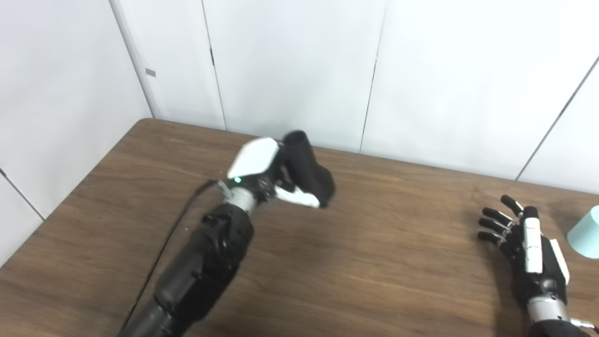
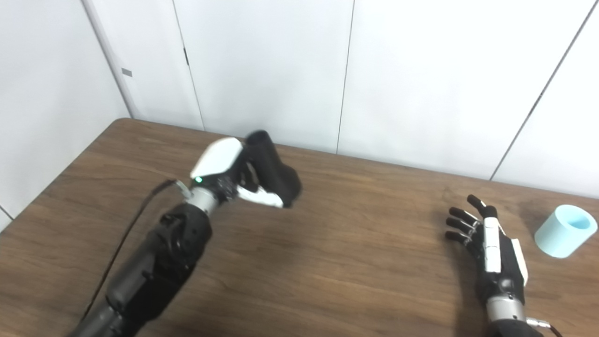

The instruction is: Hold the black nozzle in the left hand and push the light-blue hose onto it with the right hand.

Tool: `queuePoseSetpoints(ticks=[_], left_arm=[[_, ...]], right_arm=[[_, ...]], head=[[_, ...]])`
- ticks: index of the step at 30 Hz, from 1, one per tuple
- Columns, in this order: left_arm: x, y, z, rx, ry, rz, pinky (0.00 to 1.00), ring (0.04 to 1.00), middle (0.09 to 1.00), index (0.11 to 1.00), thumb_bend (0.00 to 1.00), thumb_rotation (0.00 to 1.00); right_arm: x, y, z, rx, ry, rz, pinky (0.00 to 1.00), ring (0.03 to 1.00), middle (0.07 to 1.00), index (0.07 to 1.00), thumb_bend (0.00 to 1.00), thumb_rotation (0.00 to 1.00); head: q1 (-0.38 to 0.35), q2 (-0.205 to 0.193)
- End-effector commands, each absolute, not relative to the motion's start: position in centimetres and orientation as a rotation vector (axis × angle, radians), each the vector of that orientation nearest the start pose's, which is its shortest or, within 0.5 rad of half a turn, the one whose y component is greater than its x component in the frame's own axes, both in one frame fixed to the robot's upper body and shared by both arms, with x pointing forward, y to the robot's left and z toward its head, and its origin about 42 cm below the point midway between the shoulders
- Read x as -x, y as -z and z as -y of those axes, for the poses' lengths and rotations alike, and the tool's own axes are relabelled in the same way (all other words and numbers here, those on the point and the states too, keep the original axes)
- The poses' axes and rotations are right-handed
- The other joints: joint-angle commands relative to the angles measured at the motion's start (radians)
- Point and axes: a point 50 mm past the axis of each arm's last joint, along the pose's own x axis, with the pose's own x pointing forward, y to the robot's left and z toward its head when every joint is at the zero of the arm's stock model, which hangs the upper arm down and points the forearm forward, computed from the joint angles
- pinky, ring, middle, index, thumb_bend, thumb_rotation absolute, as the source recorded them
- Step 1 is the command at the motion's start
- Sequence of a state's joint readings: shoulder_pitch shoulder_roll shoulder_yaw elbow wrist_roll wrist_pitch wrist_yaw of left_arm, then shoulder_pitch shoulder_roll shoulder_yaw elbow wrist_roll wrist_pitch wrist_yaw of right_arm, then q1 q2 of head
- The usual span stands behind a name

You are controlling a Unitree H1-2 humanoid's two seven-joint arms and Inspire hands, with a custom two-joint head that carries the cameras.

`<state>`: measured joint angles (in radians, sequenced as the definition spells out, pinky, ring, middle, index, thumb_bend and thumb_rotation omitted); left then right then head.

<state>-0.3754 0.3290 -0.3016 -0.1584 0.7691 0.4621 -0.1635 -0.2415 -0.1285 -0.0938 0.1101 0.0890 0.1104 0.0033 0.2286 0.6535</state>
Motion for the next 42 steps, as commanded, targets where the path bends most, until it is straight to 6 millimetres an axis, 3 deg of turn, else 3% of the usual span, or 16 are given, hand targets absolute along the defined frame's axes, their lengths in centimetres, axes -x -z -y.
queuePoseSetpoints(ticks=[1,10,22,30,35,39,42], left_arm=[[-37.1,-24.3,-21.0,-1.131,0.032,0.206,0.29,0.368,0.467,0.511,0.5,0.0],[-34.1,-21.6,-17.3,-1.18,0.184,0.277,0.31,0.376,0.446,0.495,0.5,0.0],[-31.3,-18.2,-14.7,-1.254,0.329,0.244,0.38,0.445,0.477,0.482,0.5,0.0],[-30.6,-17.0,-13.9,-1.285,0.389,0.214,0.36,0.42,0.466,0.484,0.5,0.0],[-30.6,-16.7,-13.8,-1.288,0.409,0.215,0.35,0.409,0.456,0.485,0.5,0.0],[-30.5,-16.7,-14.1,-1.265,0.418,0.203,0.36,0.415,0.457,0.486,0.5,0.0],[-30.4,-16.7,-14.5,-1.257,0.42,0.198,0.36,0.417,0.455,0.485,0.5,0.0]], right_arm=[[-36.1,-14.3,25.8,0.037,0.017,0.036,0.6,0.713,0.73,0.862,0.45,1.0],[-36.1,-14.5,25.2,0.044,0.023,0.037,0.57,0.677,0.715,0.847,0.44,1.0],[-36.0,-15.0,24.2,0.095,0.005,0.055,0.57,0.677,0.712,0.843,0.46,1.0],[-35.8,-15.3,24.3,0.161,-0.023,0.092,0.61,0.705,0.73,0.851,0.47,1.0],[-35.7,-16.0,24.4,0.237,-0.036,0.158,0.59,0.715,0.737,0.848,0.43,1.0],[-35.4,-17.1,24.5,0.294,-0.047,0.202,0.59,0.714,0.757,0.864,0.48,1.0],[-35.2,-18.3,24.5,0.305,-0.046,0.235,0.61,0.712,0.76,0.867,0.47,0.9]], head=[[-0.015,0.005],[-0.08,0.026],[-0.192,0.06],[-0.227,0.066],[-0.236,0.067],[-0.298,0.065],[-0.339,0.059]])
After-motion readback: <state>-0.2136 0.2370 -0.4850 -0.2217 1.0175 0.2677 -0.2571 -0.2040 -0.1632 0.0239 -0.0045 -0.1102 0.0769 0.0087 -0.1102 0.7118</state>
